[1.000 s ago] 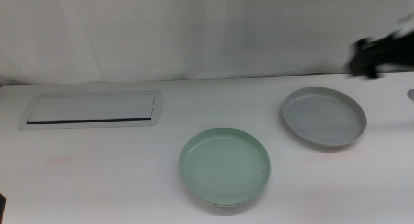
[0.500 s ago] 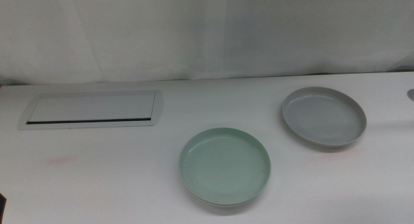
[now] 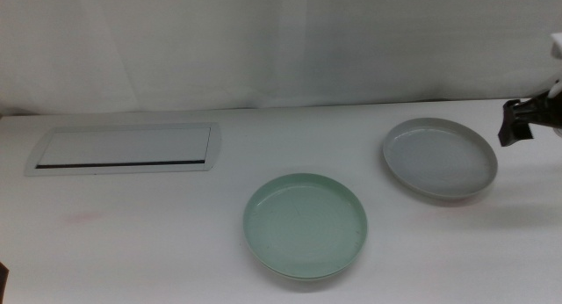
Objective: Stack the three bowls on top of each other.
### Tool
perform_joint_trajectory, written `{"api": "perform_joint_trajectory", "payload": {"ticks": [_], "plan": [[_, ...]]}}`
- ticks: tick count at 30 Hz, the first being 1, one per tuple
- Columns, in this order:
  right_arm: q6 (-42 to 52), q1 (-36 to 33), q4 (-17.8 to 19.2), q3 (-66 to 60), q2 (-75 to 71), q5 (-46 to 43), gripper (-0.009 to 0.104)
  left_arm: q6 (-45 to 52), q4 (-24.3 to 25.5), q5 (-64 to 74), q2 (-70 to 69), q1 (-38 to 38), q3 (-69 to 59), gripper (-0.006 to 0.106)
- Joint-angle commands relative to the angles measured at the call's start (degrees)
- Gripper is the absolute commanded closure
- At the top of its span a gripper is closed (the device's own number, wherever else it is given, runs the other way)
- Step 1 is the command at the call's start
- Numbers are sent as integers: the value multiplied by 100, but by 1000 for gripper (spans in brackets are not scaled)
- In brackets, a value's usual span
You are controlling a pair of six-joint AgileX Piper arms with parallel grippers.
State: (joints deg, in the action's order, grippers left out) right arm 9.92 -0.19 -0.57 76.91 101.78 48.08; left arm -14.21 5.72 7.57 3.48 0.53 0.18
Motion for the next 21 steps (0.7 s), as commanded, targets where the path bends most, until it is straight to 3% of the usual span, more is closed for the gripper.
{"api": "perform_joint_trajectory", "payload": {"ticks": [1, 21], "plan": [[82, 29, -73, 171, 305, -123, -8, -35, -12, -80, -14, 6, -217, 103], [107, -95, -157, 248, 1645, -485, -7, -35, -12, -80, -14, 6, -217, 103]]}}
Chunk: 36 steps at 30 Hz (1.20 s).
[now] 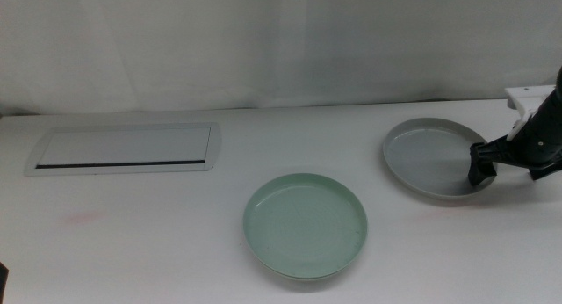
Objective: Stack the three bowls on top of each other.
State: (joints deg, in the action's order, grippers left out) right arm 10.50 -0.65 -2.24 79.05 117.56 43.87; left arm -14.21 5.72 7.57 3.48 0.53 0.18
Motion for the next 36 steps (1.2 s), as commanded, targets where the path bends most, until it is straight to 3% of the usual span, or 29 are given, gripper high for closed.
{"api": "perform_joint_trajectory", "payload": {"ticks": [1, 5, 8, 11, 14, 24, 36], "plan": [[49, -73, 29, 34, 89, -65, -7, -35, -12, -95, -14, 6, -217, 103], [49, -122, 27, 34, 150, -100, 3, -35, -12, -133, -14, 6, -217, 103], [38, -122, 27, 34, 159, -100, 23, -35, -12, -133, -14, 6, -217, 103], [0, -122, 27, 34, 163, -126, 56, -35, -12, -133, -14, 6, -217, 103], [0, -122, 27, 34, 163, -148, 98, -35, -12, -133, -14, 6, -217, 103], [2, -102, -176, 34, -199, -166, 98, -35, -12, -133, -14, 6, -217, 103], [46, -102, -332, 34, -2116, 271, 98, -35, -12, -133, -14, 6, -217, 103]]}}
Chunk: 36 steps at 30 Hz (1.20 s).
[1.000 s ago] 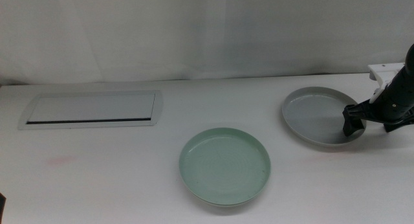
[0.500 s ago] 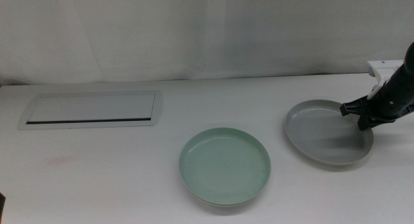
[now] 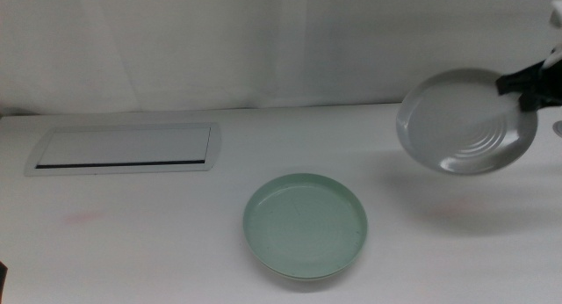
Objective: Stack the three bowls on top of each other.
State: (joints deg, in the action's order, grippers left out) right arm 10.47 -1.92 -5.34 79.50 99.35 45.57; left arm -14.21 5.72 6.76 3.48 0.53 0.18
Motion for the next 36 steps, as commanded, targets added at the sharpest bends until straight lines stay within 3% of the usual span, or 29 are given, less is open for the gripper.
{"api": "perform_joint_trajectory", "payload": {"ticks": [1, 5, 8, 24, 36], "plan": [[49, 24, -23, -11, -479, 150, 98, -35, -12, -52, -14, 6, -217, 103], [139, 24, -327, -11, -1082, 332, 98, -35, -12, -52, -14, 6, -217, 103], [204, -24, -878, -11, -1464, 538, 98, -35, -12, -52, -14, 6, -217, 103], [-469, -2323, -819, -11, -373, 124, 98, -35, -12, -52, -14, 6, -217, 103], [-752, -2844, -748, -11, 986, -207, 98, -35, -12, -52, -14, 6, -217, 103]]}}
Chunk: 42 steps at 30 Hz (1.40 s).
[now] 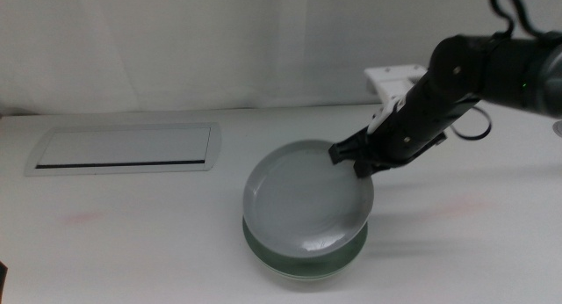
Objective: Stack the three bowls on top of each other.
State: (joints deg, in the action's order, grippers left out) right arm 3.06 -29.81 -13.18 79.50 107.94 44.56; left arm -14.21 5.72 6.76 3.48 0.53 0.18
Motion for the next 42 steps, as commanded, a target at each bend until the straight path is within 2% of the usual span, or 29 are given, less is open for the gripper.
{"api": "perform_joint_trajectory", "payload": {"ticks": [1, 15, 18, 19, 21, 23, 29, 33, 39, 42], "plan": [[-11, -97, 25, -11, 214, -129, 98, -35, -12, -52, -14, 6, -217, 103], [-14, -222, 99, -11, 541, -241, 97, -35, -12, -52, -14, 6, -217, 103], [58, -222, 112, -11, 541, -217, 79, -35, -12, -52, -14, 6, -217, 103], [58, -222, 112, -11, 530, -229, 68, -35, -12, -52, -14, 6, -217, 103], [99, -222, 112, -11, 516, -252, 37, -35, -12, -52, -14, 6, -217, 103], [20, -222, 124, -11, 516, -252, -6, -35, -12, -52, -14, 6, -217, 103], [43, -222, 277, 48, 491, -203, -8, -35, -12, -52, -14, 6, -217, 103], [-121, -212, 840, 237, 251, -159, -8, -35, -12, -52, -14, 6, -217, 103], [-972, 171, 2608, 487, -849, -77, -8, -35, -12, -52, -14, 6, -217, 103], [-1286, 626, 3193, 488, -1469, 256, -8, -35, -12, -52, -14, 6, -217, 103]]}}
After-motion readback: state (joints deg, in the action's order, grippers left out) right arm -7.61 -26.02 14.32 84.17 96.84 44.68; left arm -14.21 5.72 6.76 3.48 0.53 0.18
